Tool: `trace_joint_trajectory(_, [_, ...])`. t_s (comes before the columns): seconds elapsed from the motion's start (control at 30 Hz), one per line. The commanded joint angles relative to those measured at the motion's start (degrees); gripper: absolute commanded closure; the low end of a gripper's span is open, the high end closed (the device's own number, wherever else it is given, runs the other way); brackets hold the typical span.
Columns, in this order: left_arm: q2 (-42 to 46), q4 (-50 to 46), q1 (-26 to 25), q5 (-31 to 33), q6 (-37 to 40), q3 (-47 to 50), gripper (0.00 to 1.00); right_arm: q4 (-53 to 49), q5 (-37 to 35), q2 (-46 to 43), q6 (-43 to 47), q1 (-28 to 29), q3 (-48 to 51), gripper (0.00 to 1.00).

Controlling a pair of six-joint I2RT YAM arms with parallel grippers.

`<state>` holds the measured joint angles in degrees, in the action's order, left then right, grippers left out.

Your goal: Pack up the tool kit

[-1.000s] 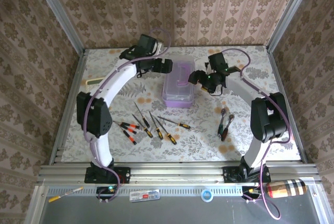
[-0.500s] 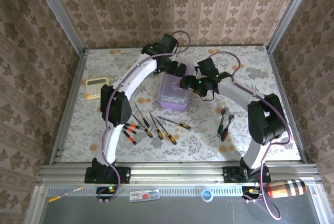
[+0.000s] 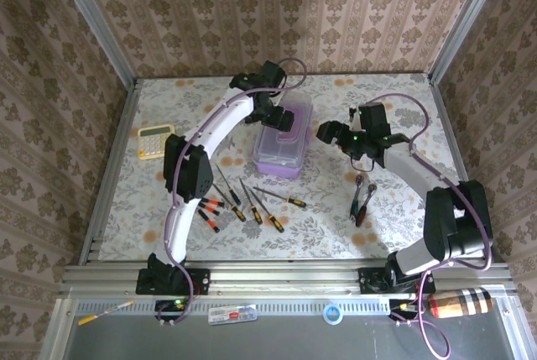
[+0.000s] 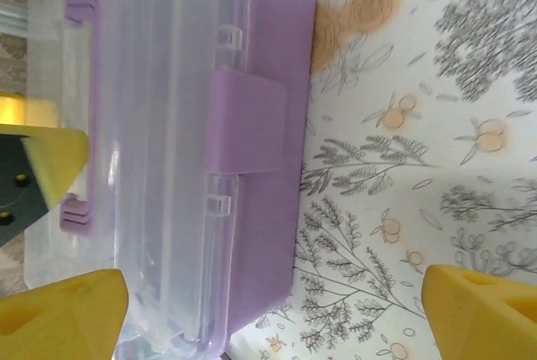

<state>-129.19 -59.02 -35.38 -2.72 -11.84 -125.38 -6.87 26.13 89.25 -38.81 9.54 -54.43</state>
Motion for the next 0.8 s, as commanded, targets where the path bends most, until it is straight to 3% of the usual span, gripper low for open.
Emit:
trace_joint_trajectory(0.0, [-0.99,-0.71,1.68,-3.18,0.28,1.79,0.18,20.68,12.29,4.09,-7.94,-1.27,4.65,0.09])
trace_joint_trajectory(0.17, [-0.33,0.93,3.18,-4.66,0.06,5.30,0.24,39.31,18.07,12.14,-18.25,-0.81,5.68,0.08])
trace_joint_trajectory(0.4, [1.99,6.07,5.02,-8.15,-0.69,11.97,0.26,53.09,19.87,20.57,-25.76,0.01,4.28,0.09])
trace_joint_trajectory(0.77, [1.78,7.84,5.83,-10.40,0.01,14.66,0.27,64.44,21.25,26.63,-32.56,1.01,2.80,0.09])
